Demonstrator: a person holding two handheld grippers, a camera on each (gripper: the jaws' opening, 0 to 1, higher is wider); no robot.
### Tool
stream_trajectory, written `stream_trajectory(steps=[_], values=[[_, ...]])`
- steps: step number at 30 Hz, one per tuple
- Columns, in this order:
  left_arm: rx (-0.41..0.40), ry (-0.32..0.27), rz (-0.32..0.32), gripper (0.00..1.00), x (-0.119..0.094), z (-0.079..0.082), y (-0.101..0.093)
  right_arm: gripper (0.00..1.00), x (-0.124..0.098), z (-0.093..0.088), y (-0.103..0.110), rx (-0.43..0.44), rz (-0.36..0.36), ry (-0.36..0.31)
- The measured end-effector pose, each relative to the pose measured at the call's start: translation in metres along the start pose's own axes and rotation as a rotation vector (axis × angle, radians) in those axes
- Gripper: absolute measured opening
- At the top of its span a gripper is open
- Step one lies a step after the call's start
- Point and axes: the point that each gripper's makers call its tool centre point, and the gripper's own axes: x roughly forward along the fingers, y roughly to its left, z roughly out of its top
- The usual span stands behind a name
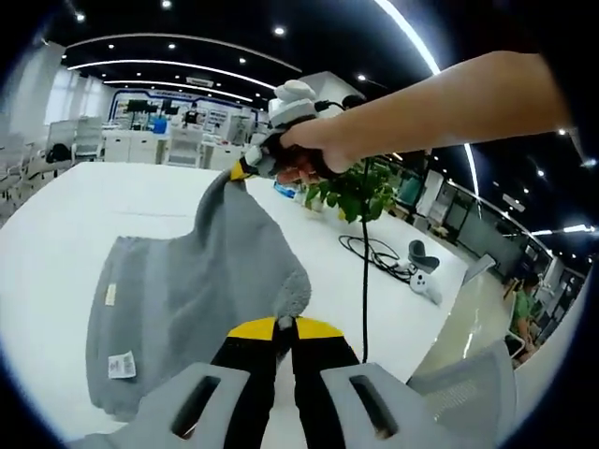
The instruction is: Fold the towel on the table until its edges align and the towel forms a compact rectangular stack.
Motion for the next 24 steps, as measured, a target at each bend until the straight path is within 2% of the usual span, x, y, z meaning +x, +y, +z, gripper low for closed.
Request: stream_trajectory(steps=[4, 8, 12, 18, 24], values=[[-0.012, -0.018, 0.027, 0.05, -0.005, 0.003, 0.008, 0.00, 0.001, 0.004, 0.009, 0.016, 0.008, 0.001], [-0.038, -0.035, 0.048, 0.05, -0.011, 0.005, 0.015, 0.00, 0.004, 0.007, 0.018, 0.074, 0.027, 0.000], [-0.051, -0.036, 0.067, 0.05, -0.015, 0.001, 0.022, 0.00, 0.010, 0.009, 0.027, 0.038, 0.032, 0.012], [-0.069, -0.042, 0.093, 0.05, -0.021, 0.000, 0.034, 0.00, 0.018, 0.013, 0.035, 0.031, 0.047, 0.011], [-0.076, -0.041, 0.118, 0.05, -0.028, -0.002, 0.045, 0.00, 0.030, 0.017, 0.045, 0.070, 0.070, 0.014]])
